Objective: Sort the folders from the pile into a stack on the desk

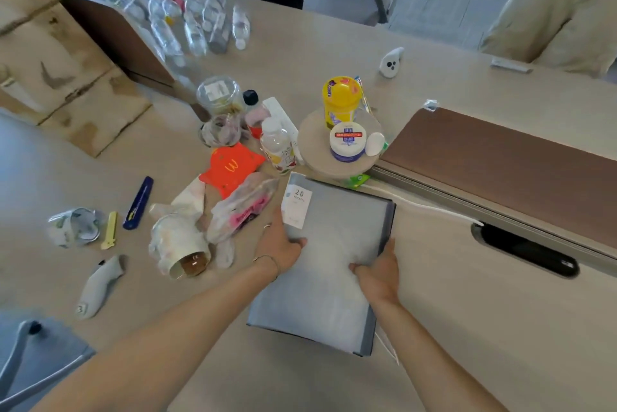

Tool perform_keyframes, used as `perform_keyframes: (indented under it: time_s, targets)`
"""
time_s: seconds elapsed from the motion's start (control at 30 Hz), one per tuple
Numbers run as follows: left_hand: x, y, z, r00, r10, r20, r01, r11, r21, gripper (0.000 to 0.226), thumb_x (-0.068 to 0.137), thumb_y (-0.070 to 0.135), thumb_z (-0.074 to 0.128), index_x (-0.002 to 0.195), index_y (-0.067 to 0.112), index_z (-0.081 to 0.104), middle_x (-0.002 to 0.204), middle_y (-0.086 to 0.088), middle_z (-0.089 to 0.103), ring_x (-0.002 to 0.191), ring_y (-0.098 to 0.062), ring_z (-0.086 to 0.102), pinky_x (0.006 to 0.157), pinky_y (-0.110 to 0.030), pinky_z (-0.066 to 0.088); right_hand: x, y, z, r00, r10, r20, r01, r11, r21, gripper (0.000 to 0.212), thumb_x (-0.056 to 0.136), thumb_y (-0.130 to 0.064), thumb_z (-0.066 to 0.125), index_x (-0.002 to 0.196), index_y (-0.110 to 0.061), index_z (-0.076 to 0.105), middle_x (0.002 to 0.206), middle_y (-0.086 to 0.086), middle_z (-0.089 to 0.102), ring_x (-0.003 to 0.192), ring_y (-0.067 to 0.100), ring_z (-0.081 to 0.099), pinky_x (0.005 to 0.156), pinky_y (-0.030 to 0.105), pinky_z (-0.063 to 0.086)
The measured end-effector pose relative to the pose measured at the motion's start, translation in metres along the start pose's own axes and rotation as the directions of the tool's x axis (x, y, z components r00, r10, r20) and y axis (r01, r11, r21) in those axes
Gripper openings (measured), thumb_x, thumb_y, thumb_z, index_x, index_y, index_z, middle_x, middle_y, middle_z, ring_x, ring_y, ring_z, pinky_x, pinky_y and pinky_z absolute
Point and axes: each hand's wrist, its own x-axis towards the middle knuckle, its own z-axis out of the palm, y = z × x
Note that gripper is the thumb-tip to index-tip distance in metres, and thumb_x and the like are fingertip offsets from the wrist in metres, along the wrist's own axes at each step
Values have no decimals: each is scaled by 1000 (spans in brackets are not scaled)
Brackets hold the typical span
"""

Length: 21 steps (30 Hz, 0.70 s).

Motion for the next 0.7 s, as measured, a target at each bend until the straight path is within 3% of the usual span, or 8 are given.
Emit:
perform_keyframes:
  time_s: [0.17, 0.33, 0.53, 0.63, 0.7]
  targets:
    - [14, -5, -1, 1000, -22, 6, 21, 999, 48, 92, 78, 19, 68, 156, 24, 19, 139, -7, 57, 121, -31, 56, 98, -34, 44, 18, -2, 15, 996, 78, 35, -79, 997, 22, 122, 65, -8, 80, 159, -23, 5, 158, 5, 38, 135, 30, 50, 106, 41, 46]
    - [21, -12, 9, 998, -62, -14, 63, 990, 126, 96, 73, 30, 60, 154, 33, 9, 117, -9, 65, 96, -31, 64, 85, -46, 55, 24, -3, 16, 990, 117, 84, -126, 986, 106, 121, 61, -10, 73, 159, -23, 3, 159, 6, 36, 138, 31, 45, 109, 47, 44]
    - [14, -7, 16, 990, -115, -78, 135, 924, 358, 89, 89, 45, 60, 158, 25, 8, 136, -17, 57, 126, -38, 52, 105, -47, 40, 6, -5, 0, 992, 94, 86, -111, 971, 210, 107, 71, -11, 60, 158, -34, 2, 155, 5, 35, 128, 29, 52, 101, 39, 48]
    - [2, 4, 10, 990, -107, -94, 136, 912, 387, 89, 91, 46, 59, 159, 22, 8, 146, -18, 49, 135, -38, 45, 109, -49, 35, -8, -3, -16, 988, 66, 136, -100, 960, 263, 110, 69, -9, 63, 157, -39, 5, 160, 4, 32, 137, 26, 46, 110, 45, 43]
    - [-9, 14, 5, 989, -53, -137, 104, 910, 401, 85, 92, 41, 59, 159, 20, 11, 152, -17, 42, 139, -37, 41, 110, -48, 33, -21, -11, -34, 989, 48, 140, -90, 948, 307, 105, 76, -1, 66, 158, -36, 11, 160, 4, 30, 143, 26, 39, 110, 40, 40]
